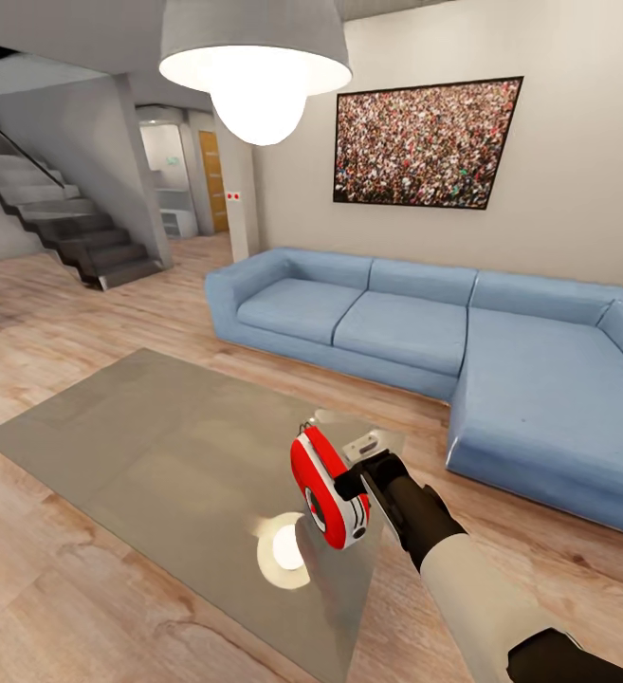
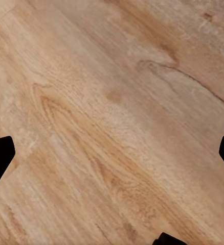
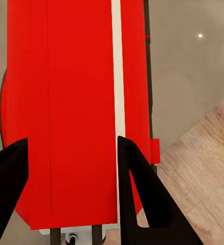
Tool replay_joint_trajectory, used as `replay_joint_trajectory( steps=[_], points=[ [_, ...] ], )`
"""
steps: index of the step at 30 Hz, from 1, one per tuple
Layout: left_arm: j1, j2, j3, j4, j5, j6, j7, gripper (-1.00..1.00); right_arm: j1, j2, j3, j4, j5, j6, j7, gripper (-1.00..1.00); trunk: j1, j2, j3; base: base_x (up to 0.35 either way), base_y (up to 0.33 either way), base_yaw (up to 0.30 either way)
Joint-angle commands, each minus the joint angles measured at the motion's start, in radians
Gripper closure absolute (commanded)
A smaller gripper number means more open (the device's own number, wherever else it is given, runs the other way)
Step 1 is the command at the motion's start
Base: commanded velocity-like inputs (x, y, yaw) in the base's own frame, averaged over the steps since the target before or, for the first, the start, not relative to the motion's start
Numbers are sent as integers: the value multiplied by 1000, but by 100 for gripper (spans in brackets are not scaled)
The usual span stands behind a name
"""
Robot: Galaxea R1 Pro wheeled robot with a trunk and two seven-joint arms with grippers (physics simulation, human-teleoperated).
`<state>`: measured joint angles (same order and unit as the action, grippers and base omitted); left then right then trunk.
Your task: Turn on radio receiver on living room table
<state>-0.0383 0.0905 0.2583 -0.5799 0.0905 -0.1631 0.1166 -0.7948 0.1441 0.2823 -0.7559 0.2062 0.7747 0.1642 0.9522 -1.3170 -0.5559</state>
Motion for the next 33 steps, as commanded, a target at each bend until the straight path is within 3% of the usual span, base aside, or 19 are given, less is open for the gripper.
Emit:
replay_joint_trajectory(
  steps=[1, 20, 24, 25, 28, 29, 32, 33],
  points=[
    [0, 0, 1, 0, 0, -1, 0, -100, 0, 0, 0, 0, 0, 0, 0, 100, 0, 0, 0, 0, 0, 0],
    [0, -5, -3, 0, 0, -2, 0, -100, -1, 0, -3, -3, -1, 0, 2, 100, 0, 0, 1, 0, 0, 0],
    [0, -4, -6, -39, 4, 3, -5, -100, 0, -2, -19, -4, -1, -1, 59, 100, 0, 0, 1, 0, 0, 0],
    [0, -4, -7, -71, 4, 6, -7, 100, -1, -2, -34, -5, 0, -1, 90, 100, 0, 0, 1, 0, 0, 0],
    [0, -7, -10, -136, -1, 10, -9, 100, -1, -6, -74, -9, 4, -1, 182, 100, 0, 0, 1, 0, 0, 0],
    [0, -11, -11, -176, -12, 11, -11, 100, -1, -13, -87, -14, 7, -1, 232, 100, 0, 0, 1, 0, 0, 0],
    [0, -24, -8, -292, -26, 13, -6, 100, 0, -26, -98, -20, 9, -2, 286, 100, 0, 0, 1, 0, 0, 0],
    [0, -42, -5, -374, -27, 14, 33, 100, 0, -29, -100, -21, 9, -2, 300, 100, 0, 0, 1, 0, 0, 0]
  ],
)
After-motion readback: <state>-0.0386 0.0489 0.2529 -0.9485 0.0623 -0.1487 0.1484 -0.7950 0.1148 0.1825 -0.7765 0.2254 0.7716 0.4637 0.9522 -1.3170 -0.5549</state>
